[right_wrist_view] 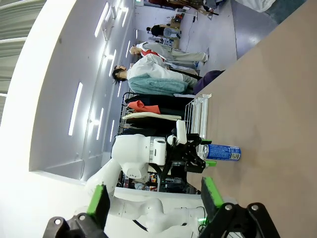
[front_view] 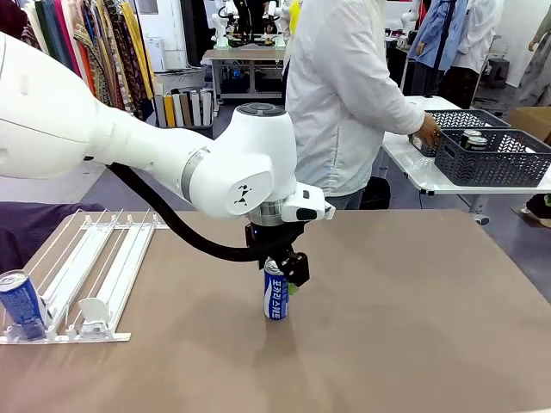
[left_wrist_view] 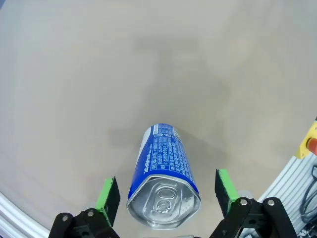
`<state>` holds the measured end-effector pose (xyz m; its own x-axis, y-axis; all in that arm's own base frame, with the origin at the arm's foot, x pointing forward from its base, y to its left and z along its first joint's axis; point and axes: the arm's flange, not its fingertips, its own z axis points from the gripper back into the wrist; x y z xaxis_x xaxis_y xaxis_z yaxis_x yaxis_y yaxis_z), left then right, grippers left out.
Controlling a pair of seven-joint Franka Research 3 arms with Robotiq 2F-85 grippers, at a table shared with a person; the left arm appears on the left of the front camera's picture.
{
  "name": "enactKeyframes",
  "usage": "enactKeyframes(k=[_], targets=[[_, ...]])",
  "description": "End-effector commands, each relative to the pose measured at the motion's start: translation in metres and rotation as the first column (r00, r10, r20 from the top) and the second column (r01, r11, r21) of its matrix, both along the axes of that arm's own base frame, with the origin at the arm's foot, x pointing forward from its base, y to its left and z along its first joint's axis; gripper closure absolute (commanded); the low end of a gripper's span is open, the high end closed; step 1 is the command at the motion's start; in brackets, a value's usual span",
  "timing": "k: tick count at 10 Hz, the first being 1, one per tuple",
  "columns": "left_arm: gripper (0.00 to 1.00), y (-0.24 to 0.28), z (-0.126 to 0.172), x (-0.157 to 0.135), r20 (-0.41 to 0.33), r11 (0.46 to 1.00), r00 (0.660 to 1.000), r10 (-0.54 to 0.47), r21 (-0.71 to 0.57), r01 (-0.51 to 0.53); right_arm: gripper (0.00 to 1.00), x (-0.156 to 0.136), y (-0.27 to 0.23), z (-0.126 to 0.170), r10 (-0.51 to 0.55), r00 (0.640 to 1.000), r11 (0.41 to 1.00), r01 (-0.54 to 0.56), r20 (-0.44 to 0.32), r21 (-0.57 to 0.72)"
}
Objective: Retrieve and store the cans from the dispenser.
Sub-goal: Pick up one can from the Automatic Can Dispenser and place it in the middle of the table.
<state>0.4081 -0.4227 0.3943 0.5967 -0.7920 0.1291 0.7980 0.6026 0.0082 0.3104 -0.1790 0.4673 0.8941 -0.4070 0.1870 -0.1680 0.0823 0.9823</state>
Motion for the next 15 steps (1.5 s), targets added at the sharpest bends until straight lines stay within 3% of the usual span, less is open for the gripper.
enactKeyframes(k=[1,4,6,8,9,11,13,15], targets=[[0.0,0.01,0.017,-0.009,0.05,0.999,0.998,0.044,-0.016,-0.043,0.0,-0.001,-0.001,0.001,0.009,1.0,1.0,-0.009,0.02,-0.018],[0.0,0.062,0.071,-0.03,0.0,0.982,0.986,0.165,-0.09,-0.164,0.0,-0.001,-0.001,0.001,0.009,1.0,1.0,-0.009,0.02,-0.018],[0.0,0.143,0.126,-0.035,-0.065,0.946,0.971,0.229,-0.221,-0.238,0.0,-0.001,-0.001,0.001,0.009,1.0,1.0,-0.009,0.02,-0.018],[0.0,0.249,0.167,-0.035,-0.105,0.876,0.933,0.345,-0.32,-0.36,0.0,-0.001,-0.001,0.001,0.009,1.0,1.0,-0.009,0.02,-0.018],[0.0,0.312,0.181,-0.041,-0.146,0.803,0.883,0.446,-0.37,-0.467,0.0,-0.001,-0.001,0.001,0.009,1.0,1.0,-0.009,0.02,-0.018],[0.0,0.422,0.199,-0.057,-0.329,0.626,0.781,0.53,-0.47,-0.623,0.0,-0.001,-0.001,0.001,0.009,1.0,1.0,-0.009,0.02,-0.018],[0.0,0.535,0.197,-0.076,-0.525,0.409,0.718,0.457,-0.593,-0.694,0.0,-0.001,-0.001,0.001,0.009,1.0,1.0,-0.009,0.02,-0.018],[0.0,0.621,0.172,-0.091,-0.642,0.207,0.643,0.417,-0.622,-0.755,0.0,-0.001,-0.001,0.001,0.009,1.0,1.0,-0.009,0.02,-0.018]])
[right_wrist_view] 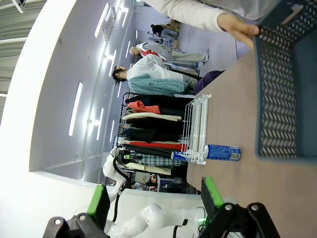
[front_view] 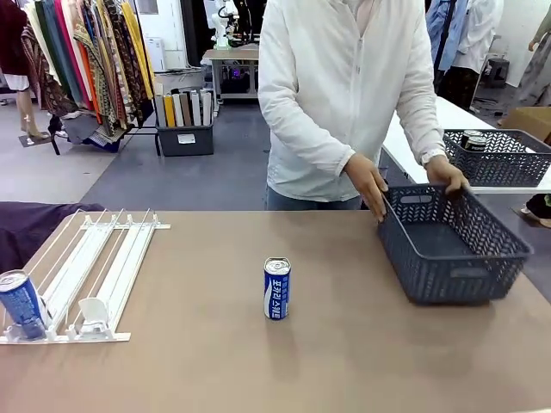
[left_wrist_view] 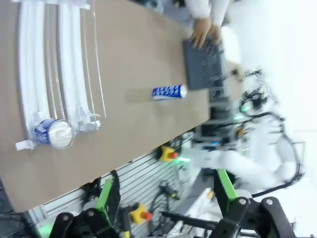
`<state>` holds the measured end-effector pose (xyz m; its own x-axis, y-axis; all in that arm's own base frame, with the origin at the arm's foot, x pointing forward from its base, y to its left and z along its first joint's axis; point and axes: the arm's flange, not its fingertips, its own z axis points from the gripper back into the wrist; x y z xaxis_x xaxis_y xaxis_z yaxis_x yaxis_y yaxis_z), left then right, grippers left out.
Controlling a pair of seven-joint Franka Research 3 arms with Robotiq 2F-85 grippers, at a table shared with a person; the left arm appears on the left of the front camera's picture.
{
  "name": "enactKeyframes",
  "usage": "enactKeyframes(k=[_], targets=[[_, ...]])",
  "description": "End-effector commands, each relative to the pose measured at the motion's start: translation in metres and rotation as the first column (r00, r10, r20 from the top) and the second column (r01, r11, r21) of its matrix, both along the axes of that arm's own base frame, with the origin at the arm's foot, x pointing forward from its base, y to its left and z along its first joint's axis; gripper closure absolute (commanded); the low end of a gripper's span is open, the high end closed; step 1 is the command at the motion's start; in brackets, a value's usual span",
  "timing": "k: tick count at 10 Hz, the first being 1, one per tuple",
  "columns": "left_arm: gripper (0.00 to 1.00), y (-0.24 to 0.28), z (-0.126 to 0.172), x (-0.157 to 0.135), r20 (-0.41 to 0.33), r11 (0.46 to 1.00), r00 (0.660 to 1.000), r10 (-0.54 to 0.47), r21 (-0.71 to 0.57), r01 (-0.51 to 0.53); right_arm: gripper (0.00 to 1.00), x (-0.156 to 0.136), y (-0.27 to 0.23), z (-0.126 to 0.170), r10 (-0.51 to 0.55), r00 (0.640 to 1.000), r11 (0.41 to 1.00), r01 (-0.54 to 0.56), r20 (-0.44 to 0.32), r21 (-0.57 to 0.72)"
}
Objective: Retrieve and store the cans from the dispenser.
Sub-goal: Pick up one can from the Automatic Can Dispenser and place it in the middle of the table.
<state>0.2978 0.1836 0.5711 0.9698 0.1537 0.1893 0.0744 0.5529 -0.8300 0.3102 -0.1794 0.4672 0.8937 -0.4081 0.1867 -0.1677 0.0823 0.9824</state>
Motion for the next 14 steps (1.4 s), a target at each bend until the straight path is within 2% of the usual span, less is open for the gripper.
enactKeyframes(k=[1,2,3,4,12,13,14], targets=[[0.0,0.044,-0.022,0.01,-0.006,0.976,0.997,0.072,-0.205,-0.072,0.0,0.0,0.0,0.001,0.01,1.0,1.0,-0.01,0.02,-0.018],[0.0,0.058,-0.04,0.002,0.022,0.966,0.997,0.069,-0.251,-0.061,0.0,0.0,0.0,0.001,0.01,1.0,1.0,-0.01,0.02,-0.018],[0.0,0.054,-0.051,-0.002,0.003,0.985,0.998,0.062,-0.163,-0.061,0.0,0.0,0.0,0.001,0.01,1.0,1.0,-0.01,0.02,-0.018],[0.0,0.059,-0.034,-0.012,-0.014,0.977,0.995,0.097,-0.188,-0.098,0.0,0.0,0.0,0.001,0.01,1.0,1.0,-0.01,0.02,-0.018],[0.0,0.059,-0.034,-0.012,-0.014,0.977,0.995,0.097,-0.188,-0.098,0.0,0.0,0.0,0.001,0.01,1.0,1.0,-0.01,0.02,-0.018],[0.0,0.06,-0.037,-0.011,-0.018,0.982,0.995,0.095,-0.165,-0.097,0.0,0.0,0.0,0.001,0.01,1.0,1.0,-0.01,0.02,-0.018],[0.0,0.034,-0.034,-0.007,-0.024,0.997,0.997,0.077,0.005,-0.077,0.0,0.0,0.0,0.001,0.01,1.0,1.0,-0.01,0.02,-0.018]])
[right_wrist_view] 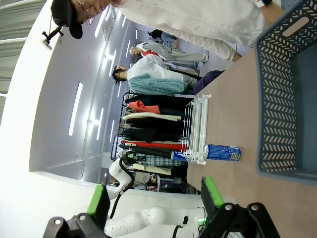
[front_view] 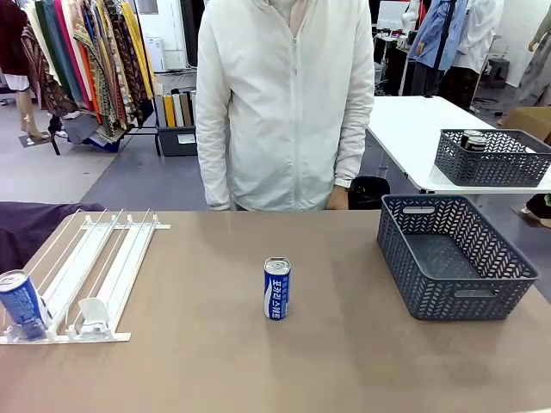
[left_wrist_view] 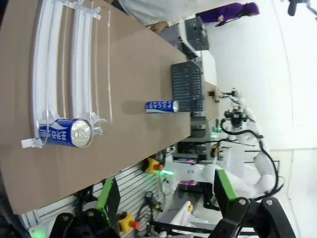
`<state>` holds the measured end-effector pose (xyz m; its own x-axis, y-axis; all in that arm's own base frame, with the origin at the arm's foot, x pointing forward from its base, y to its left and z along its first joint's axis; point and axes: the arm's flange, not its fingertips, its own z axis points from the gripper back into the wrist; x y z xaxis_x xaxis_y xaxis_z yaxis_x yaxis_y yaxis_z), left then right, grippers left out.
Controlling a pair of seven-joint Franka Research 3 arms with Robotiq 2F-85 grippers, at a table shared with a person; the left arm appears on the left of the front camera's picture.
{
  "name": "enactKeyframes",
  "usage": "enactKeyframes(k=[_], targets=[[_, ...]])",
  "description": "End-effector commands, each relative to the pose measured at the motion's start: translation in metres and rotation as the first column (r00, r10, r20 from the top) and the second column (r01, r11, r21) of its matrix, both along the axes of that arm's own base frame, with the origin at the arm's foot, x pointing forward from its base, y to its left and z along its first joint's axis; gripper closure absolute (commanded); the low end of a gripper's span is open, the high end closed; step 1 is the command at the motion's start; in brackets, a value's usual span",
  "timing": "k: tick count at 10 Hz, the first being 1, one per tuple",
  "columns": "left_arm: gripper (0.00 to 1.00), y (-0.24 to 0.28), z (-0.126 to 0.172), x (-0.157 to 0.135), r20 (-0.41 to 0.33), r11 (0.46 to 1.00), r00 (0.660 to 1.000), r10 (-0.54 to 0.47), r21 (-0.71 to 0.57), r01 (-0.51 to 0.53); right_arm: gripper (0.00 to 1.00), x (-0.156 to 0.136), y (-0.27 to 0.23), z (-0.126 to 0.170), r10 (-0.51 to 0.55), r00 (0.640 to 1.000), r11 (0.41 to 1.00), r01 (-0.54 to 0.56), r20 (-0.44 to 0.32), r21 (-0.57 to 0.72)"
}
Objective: Retrieve and store the cans from the dispenser.
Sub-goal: Pick up one can from the Automatic Can Dispenser and place it in the middle of the table.
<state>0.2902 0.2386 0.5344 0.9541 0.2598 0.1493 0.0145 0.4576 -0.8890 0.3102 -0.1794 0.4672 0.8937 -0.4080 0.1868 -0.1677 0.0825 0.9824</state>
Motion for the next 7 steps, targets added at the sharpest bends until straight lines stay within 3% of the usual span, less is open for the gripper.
enactKeyframes(k=[1,3,5,6,7], targets=[[0.0,-0.051,0.0,0.004,-0.051,0.965,0.998,-0.031,0.26,0.043,0.0,0.0,0.0,0.001,0.01,1.0,1.0,-0.01,0.02,-0.018],[0.0,-0.111,-0.015,0.005,-0.134,0.87,0.987,-0.088,0.473,0.141,0.0,0.0,0.0,0.001,0.01,1.0,1.0,-0.01,0.02,-0.018],[0.0,-0.152,-0.03,0.013,-0.157,0.774,0.986,-0.048,0.619,0.136,0.0,0.0,0.0,0.001,0.01,1.0,1.0,-0.01,0.02,-0.018],[0.0,-0.168,-0.043,0.023,-0.17,0.708,0.985,0.023,0.699,0.104,0.0,0.0,0.0,0.001,0.01,1.0,1.0,-0.01,0.02,-0.018],[0.0,-0.18,-0.053,0.03,-0.191,0.691,0.982,0.005,0.71,0.135,0.0,0.0,0.0,0.001,0.01,1.0,1.0,-0.01,0.02,-0.018]])
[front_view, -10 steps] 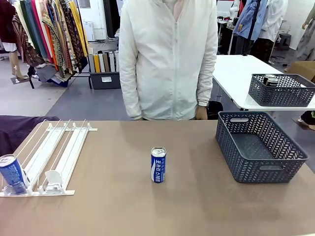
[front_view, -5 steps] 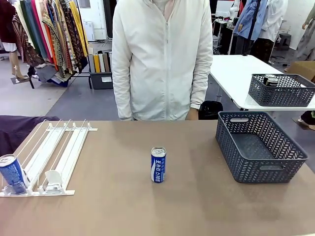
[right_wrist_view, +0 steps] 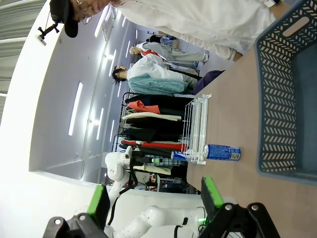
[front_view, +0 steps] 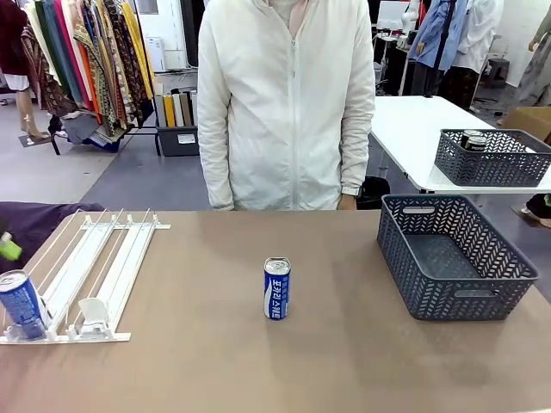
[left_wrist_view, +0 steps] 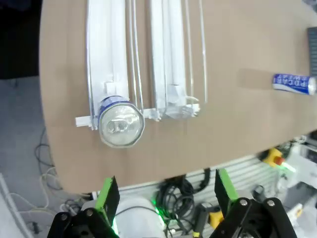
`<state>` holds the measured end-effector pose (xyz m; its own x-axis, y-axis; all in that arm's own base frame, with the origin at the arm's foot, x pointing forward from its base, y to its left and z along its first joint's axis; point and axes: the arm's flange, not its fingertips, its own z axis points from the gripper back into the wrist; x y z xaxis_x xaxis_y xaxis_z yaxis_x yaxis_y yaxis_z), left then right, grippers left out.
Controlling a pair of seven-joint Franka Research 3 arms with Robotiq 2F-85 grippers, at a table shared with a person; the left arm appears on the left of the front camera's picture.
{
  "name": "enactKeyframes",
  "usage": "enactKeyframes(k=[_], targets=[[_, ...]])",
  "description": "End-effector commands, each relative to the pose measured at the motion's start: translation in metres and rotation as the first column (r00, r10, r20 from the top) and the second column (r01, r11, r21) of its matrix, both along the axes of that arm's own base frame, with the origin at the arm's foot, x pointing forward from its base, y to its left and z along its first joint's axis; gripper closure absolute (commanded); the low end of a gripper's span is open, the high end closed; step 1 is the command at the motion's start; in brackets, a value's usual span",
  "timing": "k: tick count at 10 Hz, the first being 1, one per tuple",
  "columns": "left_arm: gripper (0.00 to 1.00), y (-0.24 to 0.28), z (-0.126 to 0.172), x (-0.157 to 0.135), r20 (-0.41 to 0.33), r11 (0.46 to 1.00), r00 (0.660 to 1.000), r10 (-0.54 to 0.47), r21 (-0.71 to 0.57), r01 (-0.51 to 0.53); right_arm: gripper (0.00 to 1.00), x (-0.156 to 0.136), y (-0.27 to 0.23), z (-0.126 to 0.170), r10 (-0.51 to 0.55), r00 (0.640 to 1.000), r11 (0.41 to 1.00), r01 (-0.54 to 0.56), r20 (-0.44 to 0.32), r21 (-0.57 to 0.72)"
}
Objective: Retrieve and store the cans from the dispenser.
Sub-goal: Pick up one can from the Automatic Can Dispenser and place it in the middle of the table.
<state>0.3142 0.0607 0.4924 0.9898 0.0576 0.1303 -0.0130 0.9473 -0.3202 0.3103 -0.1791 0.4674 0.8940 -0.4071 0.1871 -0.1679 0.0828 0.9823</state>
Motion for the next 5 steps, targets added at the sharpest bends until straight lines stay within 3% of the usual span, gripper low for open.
enactKeyframes(k=[1,2,3,5], targets=[[0.0,-0.0094,-0.0145,0.0103,-0.006,0.996,0.999,0.036,0.079,-0.036,0.0,-0.0005,-0.0006,0.0006,0.009,1.0,1.0,-0.009,0.02,-0.017],[0.0,-0.013,-0.0106,0.0142,0.048,0.983,0.99,0.13,0.124,-0.135,0.0,-0.0005,-0.0006,0.0006,0.009,1.0,1.0,-0.009,0.02,-0.017],[0.0,-0.0109,-0.0093,0.0057,-0.002,0.999,1.0,0.009,0.043,-0.009,0.0,-0.0005,-0.0006,0.0006,0.009,1.0,1.0,-0.009,0.02,-0.017],[0.0,-0.0109,-0.0093,0.0057,-0.002,0.999,1.0,0.009,0.043,-0.009,0.0,-0.0005,-0.0006,0.0006,0.009,1.0,1.0,-0.009,0.02,-0.017]])
